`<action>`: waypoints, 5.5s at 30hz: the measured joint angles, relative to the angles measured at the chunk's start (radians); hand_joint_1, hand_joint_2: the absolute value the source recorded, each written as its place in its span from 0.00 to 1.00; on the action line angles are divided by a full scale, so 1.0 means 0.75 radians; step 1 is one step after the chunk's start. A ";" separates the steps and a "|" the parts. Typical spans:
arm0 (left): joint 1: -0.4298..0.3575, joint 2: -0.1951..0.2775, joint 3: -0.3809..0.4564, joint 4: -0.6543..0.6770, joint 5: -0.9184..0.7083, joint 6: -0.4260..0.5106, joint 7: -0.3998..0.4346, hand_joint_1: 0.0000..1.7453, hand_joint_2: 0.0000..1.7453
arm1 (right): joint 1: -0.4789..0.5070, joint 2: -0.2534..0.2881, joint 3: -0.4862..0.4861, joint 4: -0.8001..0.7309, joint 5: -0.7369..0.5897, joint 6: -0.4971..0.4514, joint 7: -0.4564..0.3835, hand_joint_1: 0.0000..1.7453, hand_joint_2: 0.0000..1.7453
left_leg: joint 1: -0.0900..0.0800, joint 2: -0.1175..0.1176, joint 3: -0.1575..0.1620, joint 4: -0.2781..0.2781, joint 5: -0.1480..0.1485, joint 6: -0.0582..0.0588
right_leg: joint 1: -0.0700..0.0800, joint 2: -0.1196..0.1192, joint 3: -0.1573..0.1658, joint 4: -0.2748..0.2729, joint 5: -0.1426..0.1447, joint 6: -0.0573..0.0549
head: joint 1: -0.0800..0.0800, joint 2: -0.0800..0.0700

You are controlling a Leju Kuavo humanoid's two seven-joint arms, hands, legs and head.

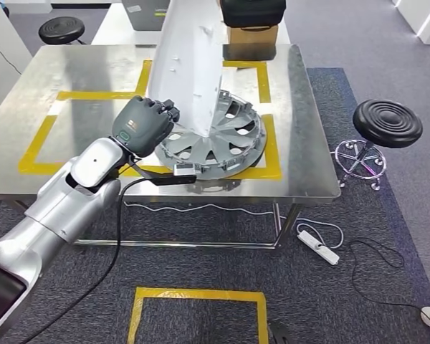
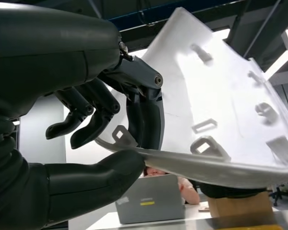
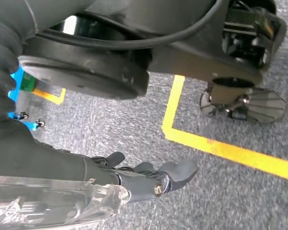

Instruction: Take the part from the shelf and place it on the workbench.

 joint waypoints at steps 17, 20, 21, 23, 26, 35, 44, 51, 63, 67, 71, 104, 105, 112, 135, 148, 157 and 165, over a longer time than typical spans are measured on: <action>0.006 0.009 0.000 -0.002 0.001 0.007 0.000 1.00 1.00 | 0.000 0.000 0.000 0.000 0.000 0.000 -0.001 0.00 1.00 | 0.002 0.000 -0.123 -0.030 0.125 0.032 | 0.005 0.005 0.094 0.016 -0.094 0.021 | -0.003 0.000; 0.010 0.011 -0.001 -0.002 -0.004 0.007 0.000 1.00 1.00 | -0.003 0.000 0.000 0.000 0.001 0.001 -0.001 0.00 1.00 | -0.001 -0.007 -0.122 -0.030 0.121 0.033 | 0.007 0.003 0.099 0.012 -0.078 -0.010 | 0.003 0.000; 0.011 0.012 -0.001 -0.002 -0.005 0.007 0.000 1.00 1.00 | -0.003 0.000 0.000 0.000 0.001 0.001 0.000 0.00 1.00 | -0.002 -0.008 -0.123 -0.030 0.120 0.035 | 0.007 0.003 0.101 0.008 -0.077 -0.010 | 0.004 0.000; 0.015 0.016 -0.002 -0.002 -0.006 0.006 0.000 1.00 1.00 | -0.003 0.000 0.000 0.000 0.002 0.001 0.000 0.00 1.00 | -0.004 -0.007 -0.125 -0.030 0.117 0.037 | 0.006 0.002 0.107 -0.007 -0.085 -0.003 | 0.004 0.000; 0.018 0.021 -0.001 0.000 -0.005 0.003 0.000 1.00 1.00 | -0.002 0.000 0.000 0.000 0.004 0.001 0.001 0.00 1.00 | -0.008 -0.007 -0.129 -0.029 0.117 0.039 | 0.001 -0.001 0.119 -0.035 -0.100 0.035 | 0.003 0.000; -0.032 0.031 0.028 0.147 0.031 0.019 -0.026 1.00 1.00 | -0.006 0.000 0.001 0.000 0.027 0.006 0.005 0.00 1.00 | -0.003 -0.005 -0.116 -0.035 0.123 0.034 | 0.005 0.000 0.128 -0.036 -0.099 0.043 | 0.002 0.000; -0.120 0.069 0.101 0.451 0.064 0.106 -0.054 1.00 1.00 | -0.021 0.000 0.003 0.000 0.051 0.009 0.018 0.00 1.00 | 0.001 -0.005 -0.114 -0.037 0.126 0.029 | 0.008 0.000 0.129 -0.035 -0.098 0.039 | 0.002 0.000; -0.155 0.111 0.152 0.600 0.078 0.155 -0.040 1.00 1.00 | -0.028 0.001 0.009 0.000 0.062 0.016 0.024 0.00 1.00 | 0.001 -0.005 -0.114 -0.037 0.126 0.029 | 0.009 0.000 0.129 -0.034 -0.099 0.036 | 0.002 0.000; -0.147 0.182 0.232 0.724 0.115 0.222 -0.041 0.25 1.00 | -0.034 0.001 0.013 0.000 0.073 0.023 0.028 0.00 0.25 | 0.002 -0.005 -0.113 -0.037 0.126 0.029 | 0.010 -0.001 0.130 -0.034 -0.099 0.034 | 0.002 0.000; -0.133 0.197 0.241 0.739 0.116 0.231 -0.048 0.00 1.00 | -0.033 0.001 0.013 0.000 0.074 0.024 0.028 0.00 0.00 | 0.002 -0.005 -0.113 -0.037 0.126 0.029 | 0.010 -0.001 0.130 -0.034 -0.099 0.034 | 0.002 0.000; -0.120 0.209 0.268 0.747 0.125 0.253 -0.057 0.00 0.75 | -0.033 0.001 0.013 0.000 0.076 0.024 0.028 0.00 0.00 | 0.002 -0.005 -0.113 -0.037 0.126 0.029 | 0.010 -0.001 0.130 -0.034 -0.099 0.034 | 0.002 0.000; -0.046 0.254 0.390 0.749 0.127 0.308 -0.073 0.00 0.00 | -0.032 0.006 0.013 0.000 0.078 0.024 0.027 0.00 0.00 | -0.005 -0.005 -0.112 -0.036 0.119 0.040 | 0.003 0.000 0.132 -0.039 -0.100 0.043 | 0.001 0.000; -0.046 0.252 0.395 0.749 0.127 0.307 -0.075 0.00 0.00 | -0.033 0.006 0.013 0.000 0.079 0.024 0.027 0.00 0.00 | -0.003 -0.004 -0.109 -0.040 0.121 0.043 | 0.003 0.000 0.131 -0.035 -0.103 0.046 | 0.001 0.000; -0.040 0.227 0.419 0.748 0.138 0.281 -0.111 0.00 0.00 | -0.036 0.007 0.013 0.000 0.083 0.024 0.027 0.00 0.00 | 0.008 0.002 -0.099 -0.049 0.125 0.051 | -0.003 -0.001 -0.087 0.368 -0.257 0.060 | 0.013 0.000; -0.035 0.202 0.460 0.748 0.115 0.263 -0.133 0.00 0.00 | -0.046 0.010 0.013 0.001 0.095 0.025 0.028 0.00 0.00 | 0.010 0.000 -0.019 -0.021 0.027 0.002 | 0.001 0.013 -0.060 0.014 0.063 0.024 | 0.003 0.000; -0.014 0.201 0.465 0.748 0.112 0.266 -0.127 0.00 0.00 | -0.047 0.010 0.013 0.001 0.093 0.025 0.028 0.00 0.00 | 0.011 0.006 -0.159 -0.026 0.170 0.010 | 0.004 0.005 0.127 0.042 -0.129 0.035 | 0.007 0.000; 0.032 0.207 0.475 0.749 0.129 0.262 -0.119 0.00 0.25 | -0.044 0.009 0.013 0.001 0.092 0.024 0.028 0.00 0.00 | 0.015 0.007 -0.272 0.316 -0.058 -0.046 | 0.003 0.004 0.032 0.015 -0.035 -0.026 | -0.001 0.000; 0.233 0.192 0.593 0.786 0.277 0.132 -0.051 0.00 1.00 | -0.033 0.009 0.013 0.001 0.094 0.017 0.031 0.00 1.00 | 0.005 0.008 0.036 -0.041 -0.010 -0.008 | 0.005 0.013 -0.046 0.013 0.042 0.008 | 0.001 0.000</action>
